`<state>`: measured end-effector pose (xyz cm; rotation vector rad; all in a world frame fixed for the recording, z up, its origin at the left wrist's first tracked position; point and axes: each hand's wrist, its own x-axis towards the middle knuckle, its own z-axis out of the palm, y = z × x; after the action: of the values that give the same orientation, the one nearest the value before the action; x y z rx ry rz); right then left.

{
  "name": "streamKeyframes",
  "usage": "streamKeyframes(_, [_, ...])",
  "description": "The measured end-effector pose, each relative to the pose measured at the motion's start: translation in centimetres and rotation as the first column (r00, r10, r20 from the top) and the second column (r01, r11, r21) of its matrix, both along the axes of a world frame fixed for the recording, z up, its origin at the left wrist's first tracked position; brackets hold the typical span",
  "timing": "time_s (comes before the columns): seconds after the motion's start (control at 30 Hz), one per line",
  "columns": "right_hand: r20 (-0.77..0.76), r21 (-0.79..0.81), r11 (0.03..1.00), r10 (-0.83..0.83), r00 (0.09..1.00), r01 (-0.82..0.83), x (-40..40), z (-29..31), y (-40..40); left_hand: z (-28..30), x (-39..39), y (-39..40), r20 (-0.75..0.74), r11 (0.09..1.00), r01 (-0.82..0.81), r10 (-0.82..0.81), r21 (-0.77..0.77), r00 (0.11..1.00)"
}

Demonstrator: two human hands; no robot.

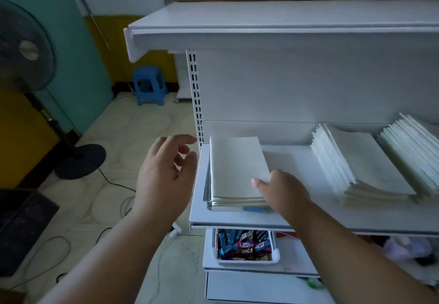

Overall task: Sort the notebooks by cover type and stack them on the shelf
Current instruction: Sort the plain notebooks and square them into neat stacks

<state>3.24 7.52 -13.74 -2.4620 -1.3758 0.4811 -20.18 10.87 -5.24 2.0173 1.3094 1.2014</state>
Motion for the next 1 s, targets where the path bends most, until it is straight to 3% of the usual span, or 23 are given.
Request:
streamKeyframes(0.1, [0.029, 0.014, 0.999, -0.041, 0.999, 0.04, 0.2, -0.1, -0.2, -0.1, -0.6, 0.3, 0.002, 0.999, 0.036, -0.036, -0.022, 0.999])
streamKeyframes(0.33, [-0.081, 0.035, 0.994, -0.099, 0.992, 0.102, 1.6, 0.2, -0.1, -1.6, -1.0, 0.4, -0.04, 0.991, 0.09, -0.094, -0.101, 0.995])
streamKeyframes(0.43, [-0.085, 0.14, 0.971, -0.181, 0.98, 0.192, 2.3, 1.0, -0.3, -1.6, -1.1, 0.6, -0.016, 0.989, 0.075, -0.077, -0.13, 0.997])
streamKeyframes(0.53, [-0.273, 0.272, 0.927, -0.183, 0.944, 0.258, 2.1, 2.3, -0.1, -1.8, -0.4, 0.9, -0.107, 0.956, 0.043, -0.077, -0.291, 0.991])
streamKeyframes(0.6, [-0.354, 0.334, 0.903, -0.144, 0.924, 0.269, 1.0, 3.7, -0.2, -2.1, 0.4, 0.9, -0.198, 0.877, 0.042, -0.154, -0.479, 0.968])
streamKeyframes(0.67, [-0.505, 0.381, 0.877, -0.069, 0.86, 0.293, -0.5, 4.9, -0.8, -2.2, 1.3, 0.5, -0.076, 0.748, 0.081, -0.173, -0.659, 0.982])
streamKeyframes(0.73, [-0.677, 0.387, 0.867, 0.035, 0.735, 0.315, -1.9, 5.7, -1.5, -1.9, 1.9, 0.3, 0.147, 0.64, 0.136, -0.036, -0.756, 0.988])
streamKeyframes(0.8, [-0.745, 0.388, 0.871, 0.102, 0.659, 0.302, -2.7, 6.0, -1.8, -1.6, 2.2, 0.5, 0.343, 0.606, 0.183, 0.158, -0.774, 0.926])
streamKeyframes(0.83, [-0.75, 0.382, 0.869, 0.093, 0.655, 0.314, -2.6, 5.7, -1.7, -1.6, 2.2, 0.6, 0.401, 0.63, 0.181, 0.227, -0.755, 0.887])
streamKeyframes(0.87, [-0.711, 0.364, 0.876, 0.042, 0.702, 0.316, -2.0, 5.1, -1.6, -1.6, 2.1, 0.8, 0.42, 0.672, 0.153, 0.255, -0.724, 0.871])
streamKeyframes(0.9, [-0.591, 0.319, 0.91, -0.028, 0.806, 0.266, -1.4, 4.5, -1.4, -1.8, 1.9, 1.0, 0.429, 0.711, 0.126, 0.265, -0.692, 0.864])
streamKeyframes(0.93, [-0.398, 0.21, 0.961, -0.086, 0.913, 0.182, -0.7, 3.9, -1.4, -2.0, 1.8, 1.0, 0.443, 0.741, 0.11, 0.268, -0.662, 0.855])
streamKeyframes(1.0, [-0.119, -0.049, 0.997, -0.06, 0.991, 0.055, 0.4, 1.7, -1.7, -2.0, 1.4, 0.8, 0.491, 0.764, 0.126, 0.269, -0.632, 0.829])
